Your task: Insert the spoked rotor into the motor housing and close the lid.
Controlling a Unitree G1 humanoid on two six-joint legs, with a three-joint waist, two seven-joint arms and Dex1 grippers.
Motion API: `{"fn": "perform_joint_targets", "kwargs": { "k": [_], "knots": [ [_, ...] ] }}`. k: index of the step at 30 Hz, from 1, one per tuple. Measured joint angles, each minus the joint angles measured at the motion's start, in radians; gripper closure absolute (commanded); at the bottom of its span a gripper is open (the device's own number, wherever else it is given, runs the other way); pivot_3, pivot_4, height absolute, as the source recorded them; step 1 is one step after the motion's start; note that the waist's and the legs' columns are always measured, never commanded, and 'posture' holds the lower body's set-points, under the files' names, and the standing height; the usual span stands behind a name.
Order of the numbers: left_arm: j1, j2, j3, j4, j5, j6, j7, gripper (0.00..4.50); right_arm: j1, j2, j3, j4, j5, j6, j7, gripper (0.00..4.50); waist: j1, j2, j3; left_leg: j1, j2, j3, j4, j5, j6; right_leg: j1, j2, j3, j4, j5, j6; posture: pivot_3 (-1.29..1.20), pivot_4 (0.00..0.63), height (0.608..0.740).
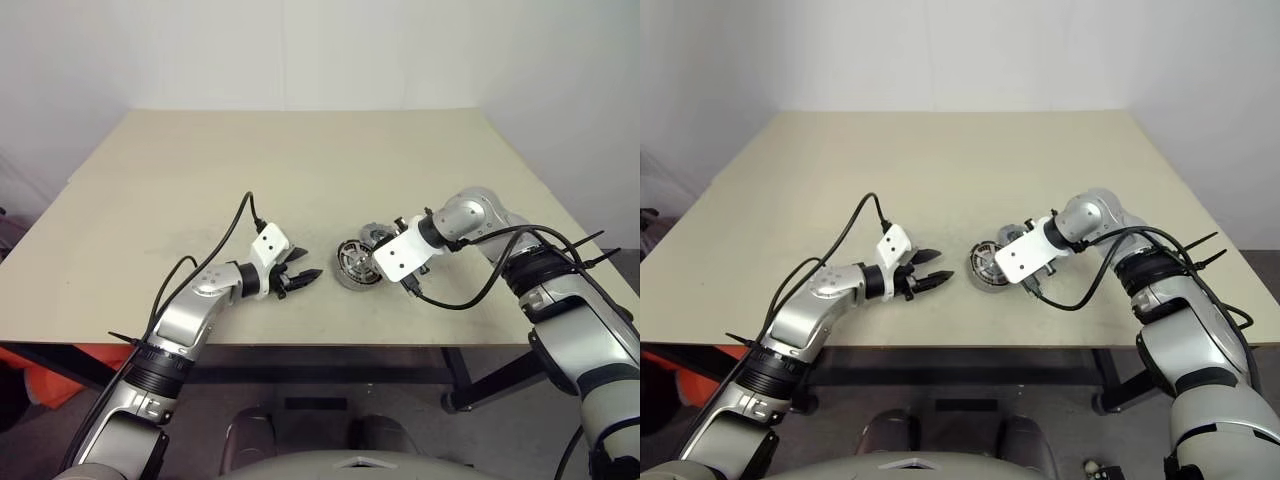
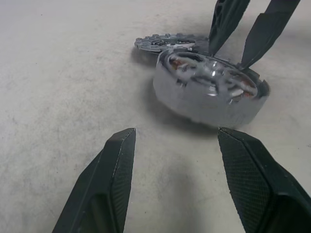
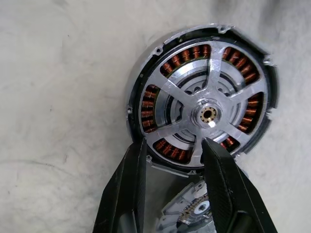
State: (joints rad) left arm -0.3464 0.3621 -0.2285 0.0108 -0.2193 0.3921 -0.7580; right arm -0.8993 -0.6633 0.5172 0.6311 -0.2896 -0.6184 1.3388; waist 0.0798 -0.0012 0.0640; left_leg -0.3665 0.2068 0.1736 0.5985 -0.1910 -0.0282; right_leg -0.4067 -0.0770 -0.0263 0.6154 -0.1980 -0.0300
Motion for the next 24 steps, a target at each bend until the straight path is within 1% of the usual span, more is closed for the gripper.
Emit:
{"fn": "perform_joint_targets", "kwargs": {
  "k": [9,14,24],
  "knots": [
    [-0.001,-0.001,0.0,0.002,0.001,0.0,-0.001,1.7,0.02,-0.027,-0.003,-0.061,0.011,0.036,0.031,2.51,-0.006,0.0,0.0,0.0,0.0,0.0,0.0,0.0,0.0,0.0,0.0,0.0,0.0,0.0,0.0,0.0,0.0,0.74],
    [-0.001,-0.001,0.0,0.002,0.002,0.0,-0.001,1.7,0.06,-0.039,-0.002,-0.093,0.014,0.047,0.037,2.51,-0.009,0.0,0.0,0.0,0.0,0.0,0.0,0.0,0.0,0.0,0.0,0.0,0.0,0.0,0.0,0.0,0.0,0.74],
    [0.001,-0.003,-0.001,0.001,0.006,0.0,0.004,1.7,0.054,-0.01,0.006,-0.025,-0.027,0.025,-0.011,2.51,-0.01,0.0,0.0,0.0,0.0,0.0,0.0,0.0,0.0,0.0,0.0,0.0,0.0,0.0,0.0,0.0,0.0,0.74]
  ]
}}
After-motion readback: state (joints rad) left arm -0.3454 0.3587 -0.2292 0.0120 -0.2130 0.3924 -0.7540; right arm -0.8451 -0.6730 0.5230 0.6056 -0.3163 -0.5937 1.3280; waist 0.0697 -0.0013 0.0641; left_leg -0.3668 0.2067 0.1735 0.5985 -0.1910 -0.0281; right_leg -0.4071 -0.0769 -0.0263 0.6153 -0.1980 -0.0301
